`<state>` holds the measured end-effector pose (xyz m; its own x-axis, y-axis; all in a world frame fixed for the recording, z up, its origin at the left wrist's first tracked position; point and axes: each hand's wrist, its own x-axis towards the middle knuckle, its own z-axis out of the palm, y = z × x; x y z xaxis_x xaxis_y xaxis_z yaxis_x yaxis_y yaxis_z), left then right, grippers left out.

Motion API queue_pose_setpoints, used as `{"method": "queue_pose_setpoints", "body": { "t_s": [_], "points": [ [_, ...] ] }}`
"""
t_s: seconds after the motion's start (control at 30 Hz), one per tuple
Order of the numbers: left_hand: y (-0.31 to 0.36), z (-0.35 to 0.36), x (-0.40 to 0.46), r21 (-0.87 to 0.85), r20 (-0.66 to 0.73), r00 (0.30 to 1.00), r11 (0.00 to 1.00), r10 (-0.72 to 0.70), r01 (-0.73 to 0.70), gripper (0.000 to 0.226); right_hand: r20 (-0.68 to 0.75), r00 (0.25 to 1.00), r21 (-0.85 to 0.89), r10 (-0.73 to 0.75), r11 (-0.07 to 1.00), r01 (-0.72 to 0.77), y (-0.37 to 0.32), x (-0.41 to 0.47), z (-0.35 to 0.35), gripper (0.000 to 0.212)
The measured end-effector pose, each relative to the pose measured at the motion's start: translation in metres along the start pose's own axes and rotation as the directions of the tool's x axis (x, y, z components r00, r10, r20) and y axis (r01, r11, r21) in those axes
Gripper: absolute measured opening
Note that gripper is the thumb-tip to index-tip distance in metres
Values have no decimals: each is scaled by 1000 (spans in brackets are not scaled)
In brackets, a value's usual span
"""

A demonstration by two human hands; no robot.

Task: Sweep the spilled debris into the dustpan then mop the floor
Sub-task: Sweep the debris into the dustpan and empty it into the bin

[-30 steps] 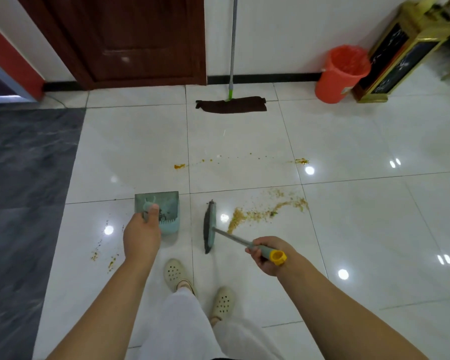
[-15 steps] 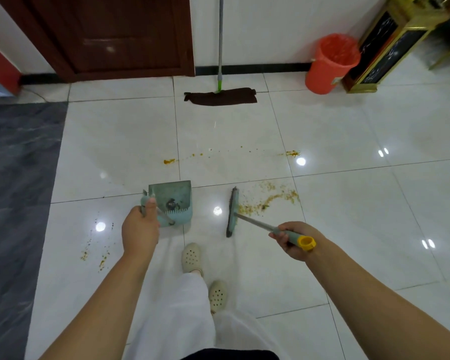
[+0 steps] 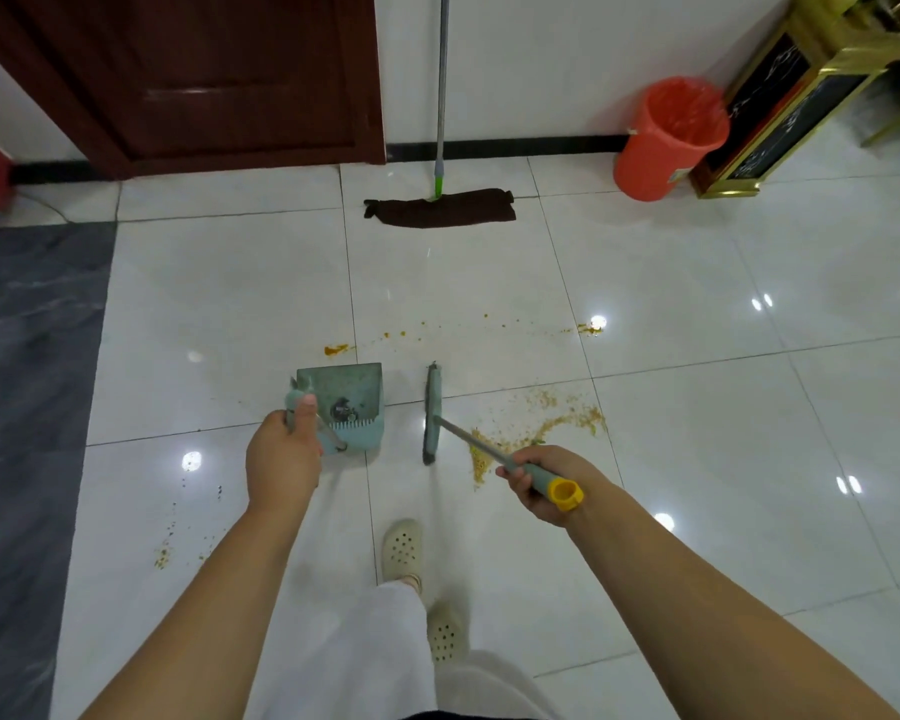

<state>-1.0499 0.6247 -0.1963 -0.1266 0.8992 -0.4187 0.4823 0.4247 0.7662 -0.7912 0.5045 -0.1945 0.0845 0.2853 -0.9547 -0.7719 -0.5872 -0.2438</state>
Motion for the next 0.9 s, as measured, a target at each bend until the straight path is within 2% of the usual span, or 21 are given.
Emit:
{"method": "queue_pose_setpoints", "body": {
  "t_s": [0.23, 0.37, 0.47, 0.7, 0.9],
  "points": [
    [32, 6, 57, -31, -32, 999, 999, -8, 7, 48, 48, 995, -5, 88, 996, -88, -39, 16, 50, 14],
    [44, 10, 76, 69, -47, 997, 996, 53, -50, 52, 66, 989, 0, 129, 992, -129, -55, 39, 75, 11],
    [50, 17, 87, 103, -32, 996, 991, 87, -83, 49, 49, 991, 33, 126, 991, -127, -66, 57, 83, 18],
    [65, 41, 85, 197, -5, 988, 969, 151, -147, 53, -30, 996, 229, 83, 971, -74, -91, 49, 47, 20],
    [80, 76, 63, 186, -6, 989, 972, 149, -146, 53, -92, 995, 376, 31, 927, 6, -107, 24, -13, 25]
  ]
}}
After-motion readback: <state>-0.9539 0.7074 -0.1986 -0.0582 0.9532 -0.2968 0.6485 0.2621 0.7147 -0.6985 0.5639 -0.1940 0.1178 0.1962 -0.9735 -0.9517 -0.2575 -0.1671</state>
